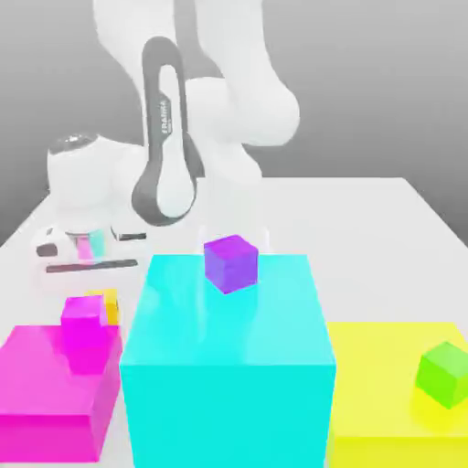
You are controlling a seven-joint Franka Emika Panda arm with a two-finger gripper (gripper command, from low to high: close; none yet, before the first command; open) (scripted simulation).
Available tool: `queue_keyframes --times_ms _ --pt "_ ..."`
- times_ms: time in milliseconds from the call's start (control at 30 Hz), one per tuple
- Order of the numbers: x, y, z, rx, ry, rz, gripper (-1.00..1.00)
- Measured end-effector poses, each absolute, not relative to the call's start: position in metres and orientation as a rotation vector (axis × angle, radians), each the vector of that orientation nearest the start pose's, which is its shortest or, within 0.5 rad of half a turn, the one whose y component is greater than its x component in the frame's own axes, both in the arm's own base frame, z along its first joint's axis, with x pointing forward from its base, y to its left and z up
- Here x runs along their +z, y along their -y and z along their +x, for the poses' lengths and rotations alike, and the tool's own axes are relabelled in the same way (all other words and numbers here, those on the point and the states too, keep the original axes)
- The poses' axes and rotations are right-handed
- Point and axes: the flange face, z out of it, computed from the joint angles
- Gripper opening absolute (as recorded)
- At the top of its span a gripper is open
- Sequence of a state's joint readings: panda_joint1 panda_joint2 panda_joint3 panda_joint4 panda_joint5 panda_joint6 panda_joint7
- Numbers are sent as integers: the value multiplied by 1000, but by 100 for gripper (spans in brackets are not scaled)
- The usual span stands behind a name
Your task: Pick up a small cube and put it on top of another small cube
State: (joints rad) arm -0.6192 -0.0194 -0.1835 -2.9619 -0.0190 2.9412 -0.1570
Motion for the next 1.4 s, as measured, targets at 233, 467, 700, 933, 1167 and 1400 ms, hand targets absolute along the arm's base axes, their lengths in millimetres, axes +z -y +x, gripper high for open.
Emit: queue_keyframes --times_ms 233,467,700,933,1167,1400 --pt "188 262 194 11 -1199 -2823 -100" --pt "186 313 215 -3 -1262 -2685 -100" --pt "193 364 242 -84 -1284 -2601 -100" --pt "223 396 308 -213 -1145 -2623 -100" --pt "271 335 456 -244 -650 -2727 -100" --pt "313 179 576 -132 -84 -2770 -100"
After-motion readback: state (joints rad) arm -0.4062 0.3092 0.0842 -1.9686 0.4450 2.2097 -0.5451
